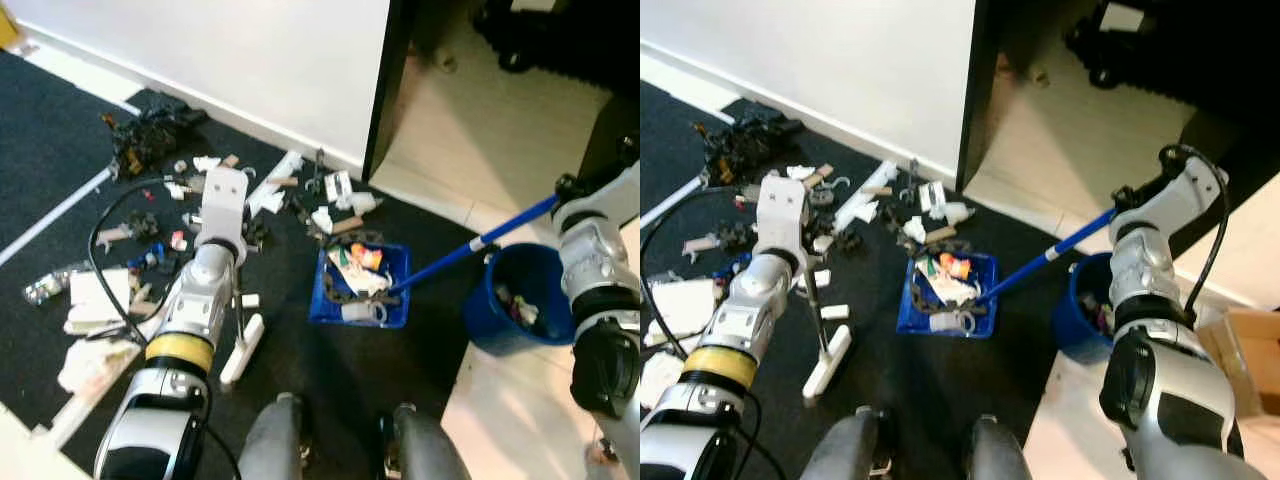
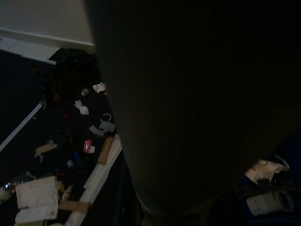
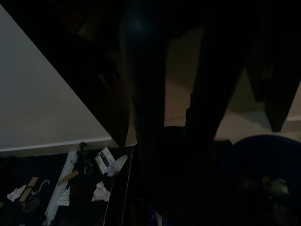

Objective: Sweep floor

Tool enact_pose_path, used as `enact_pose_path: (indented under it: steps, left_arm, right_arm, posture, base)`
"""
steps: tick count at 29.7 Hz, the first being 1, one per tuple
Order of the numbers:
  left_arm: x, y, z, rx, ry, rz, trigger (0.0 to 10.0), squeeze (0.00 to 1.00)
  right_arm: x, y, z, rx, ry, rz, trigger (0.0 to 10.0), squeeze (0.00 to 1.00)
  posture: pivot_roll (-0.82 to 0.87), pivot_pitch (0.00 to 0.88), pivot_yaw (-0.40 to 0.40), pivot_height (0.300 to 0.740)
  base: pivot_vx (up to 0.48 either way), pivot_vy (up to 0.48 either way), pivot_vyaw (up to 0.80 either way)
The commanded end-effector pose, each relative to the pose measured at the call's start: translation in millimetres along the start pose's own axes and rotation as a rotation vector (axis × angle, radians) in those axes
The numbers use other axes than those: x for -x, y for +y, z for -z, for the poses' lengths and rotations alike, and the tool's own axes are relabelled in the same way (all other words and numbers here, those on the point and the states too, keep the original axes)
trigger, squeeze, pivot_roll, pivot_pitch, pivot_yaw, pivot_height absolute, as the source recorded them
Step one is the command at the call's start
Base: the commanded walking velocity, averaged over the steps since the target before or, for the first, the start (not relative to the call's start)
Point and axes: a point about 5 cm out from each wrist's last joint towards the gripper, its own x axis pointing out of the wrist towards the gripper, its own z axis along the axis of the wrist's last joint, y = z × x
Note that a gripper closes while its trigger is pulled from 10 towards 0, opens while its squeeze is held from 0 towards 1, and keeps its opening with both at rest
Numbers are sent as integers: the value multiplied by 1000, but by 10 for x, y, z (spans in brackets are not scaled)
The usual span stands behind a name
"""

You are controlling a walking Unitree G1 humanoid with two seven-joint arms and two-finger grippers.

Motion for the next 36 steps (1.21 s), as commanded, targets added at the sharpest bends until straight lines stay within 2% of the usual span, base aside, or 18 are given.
enact_pose_path:
  steps: [1, 6, 17, 20, 36]
  left_arm:
    - [-23, -52, -14, 16, 11, 10, 10000, 0]
    - [-20, -66, 10, -2, 29, 30, 10000, 0]
    - [-20, -39, 4, 29, 41, 41, 10000, 0]
    - [-6, -42, -31, 61, 20, 75, 10000, 0]
    - [0, -63, -35, 31, 30, 99, 10000, 0]
  right_arm:
    - [-12, -15, -151, -14, -67, -4, 10000, 0]
    - [-10, -1, -146, -3, -66, -9, 10000, 0]
    - [-22, 49, -171, 1, -71, -16, 10000, 0]
    - [-19, 60, -155, -7, -71, -13, 10000, 0]
    - [-8, 48, -131, -15, -71, -4, 10000, 0]
  posture:
    - [18, 31, -8, 740]
    - [15, 32, -11, 740]
    - [24, 33, -14, 740]
    - [27, 36, -13, 740]
    - [32, 48, -4, 740]
  base:
    - [0, 0, 0]
    - [0, 0, 0]
    - [0, 0, 0]
    - [417, 0, 0]
    - [428, 0, 0]
